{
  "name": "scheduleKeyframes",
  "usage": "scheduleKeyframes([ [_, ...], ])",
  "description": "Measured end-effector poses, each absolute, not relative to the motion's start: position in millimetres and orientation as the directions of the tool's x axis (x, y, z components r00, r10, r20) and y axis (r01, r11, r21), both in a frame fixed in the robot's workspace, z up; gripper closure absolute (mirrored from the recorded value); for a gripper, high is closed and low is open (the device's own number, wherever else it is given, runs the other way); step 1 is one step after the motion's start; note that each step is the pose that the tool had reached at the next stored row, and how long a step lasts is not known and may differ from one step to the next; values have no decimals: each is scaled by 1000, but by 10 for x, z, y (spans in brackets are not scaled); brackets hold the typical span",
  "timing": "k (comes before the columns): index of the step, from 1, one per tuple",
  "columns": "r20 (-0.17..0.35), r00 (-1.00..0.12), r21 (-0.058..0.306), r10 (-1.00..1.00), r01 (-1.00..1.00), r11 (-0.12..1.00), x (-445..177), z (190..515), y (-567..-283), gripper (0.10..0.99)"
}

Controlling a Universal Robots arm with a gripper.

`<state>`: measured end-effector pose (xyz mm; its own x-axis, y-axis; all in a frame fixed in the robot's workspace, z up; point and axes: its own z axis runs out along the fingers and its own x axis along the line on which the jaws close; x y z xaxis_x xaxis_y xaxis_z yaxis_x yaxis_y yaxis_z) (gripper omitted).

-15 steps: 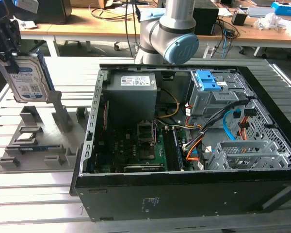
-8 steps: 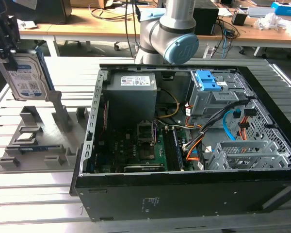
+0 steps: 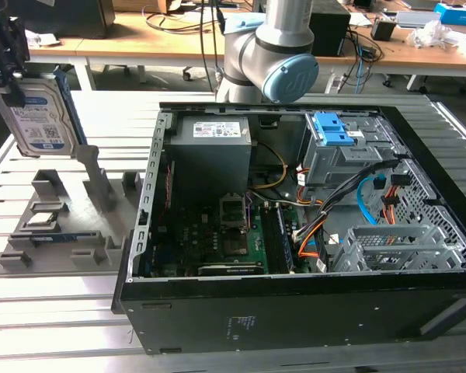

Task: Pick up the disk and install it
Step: 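Pick up the disk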

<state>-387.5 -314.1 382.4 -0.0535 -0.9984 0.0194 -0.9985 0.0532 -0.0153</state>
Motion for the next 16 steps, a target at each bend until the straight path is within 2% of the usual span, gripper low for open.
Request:
scheduleKeyframes([
  [16,19,-54,-15,-998,-998,53,-3875,4103,-3141,722],
])
